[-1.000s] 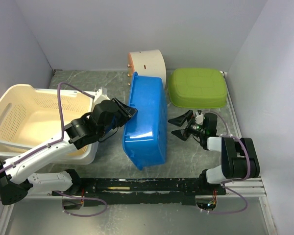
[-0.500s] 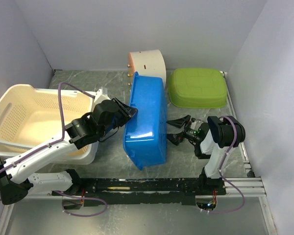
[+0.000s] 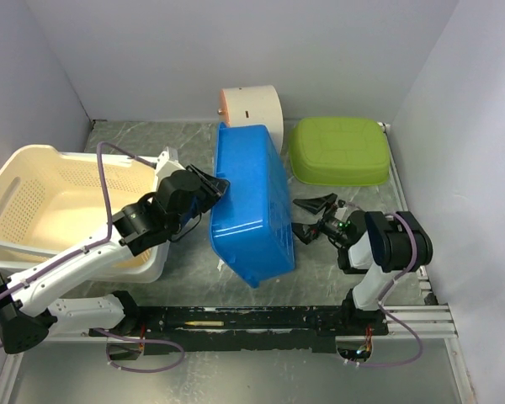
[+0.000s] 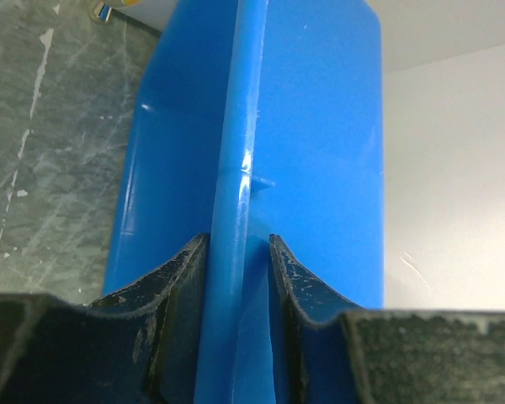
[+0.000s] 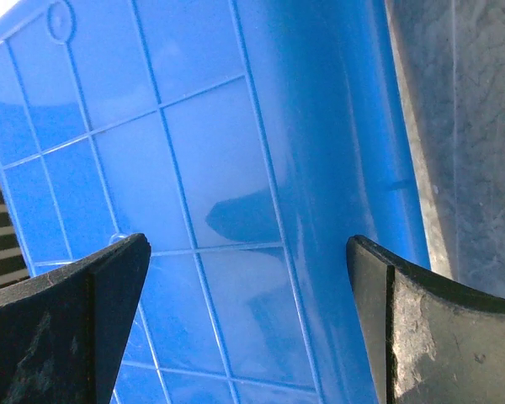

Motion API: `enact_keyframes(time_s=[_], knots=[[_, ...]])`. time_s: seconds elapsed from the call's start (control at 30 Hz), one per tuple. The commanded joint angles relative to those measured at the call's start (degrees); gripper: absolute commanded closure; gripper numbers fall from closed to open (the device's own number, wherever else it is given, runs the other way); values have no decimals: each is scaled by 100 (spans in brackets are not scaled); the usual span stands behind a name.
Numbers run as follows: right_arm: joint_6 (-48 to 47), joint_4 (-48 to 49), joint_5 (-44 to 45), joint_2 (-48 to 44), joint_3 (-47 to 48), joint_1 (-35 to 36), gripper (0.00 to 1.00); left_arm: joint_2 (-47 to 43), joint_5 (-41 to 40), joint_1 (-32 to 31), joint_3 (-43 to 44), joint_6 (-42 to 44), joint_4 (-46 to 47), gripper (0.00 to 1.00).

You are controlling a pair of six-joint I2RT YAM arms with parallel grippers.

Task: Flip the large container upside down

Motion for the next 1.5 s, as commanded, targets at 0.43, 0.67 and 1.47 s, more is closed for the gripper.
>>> enact_keyframes(time_s=[0.43,0.67,1.47], knots=[[468,910,-1766,-1880,-708,-1364,0,1250,628,-429,-712,1074,-1808,77],[-5072,-8029,-964,-3980,1220,-1610,0,1523,421,-688,-508,861,-2109,64],[-7231,-10886,1791,-4103,4026,-1004,0,862,-524,-657,592,949,-2239,2]])
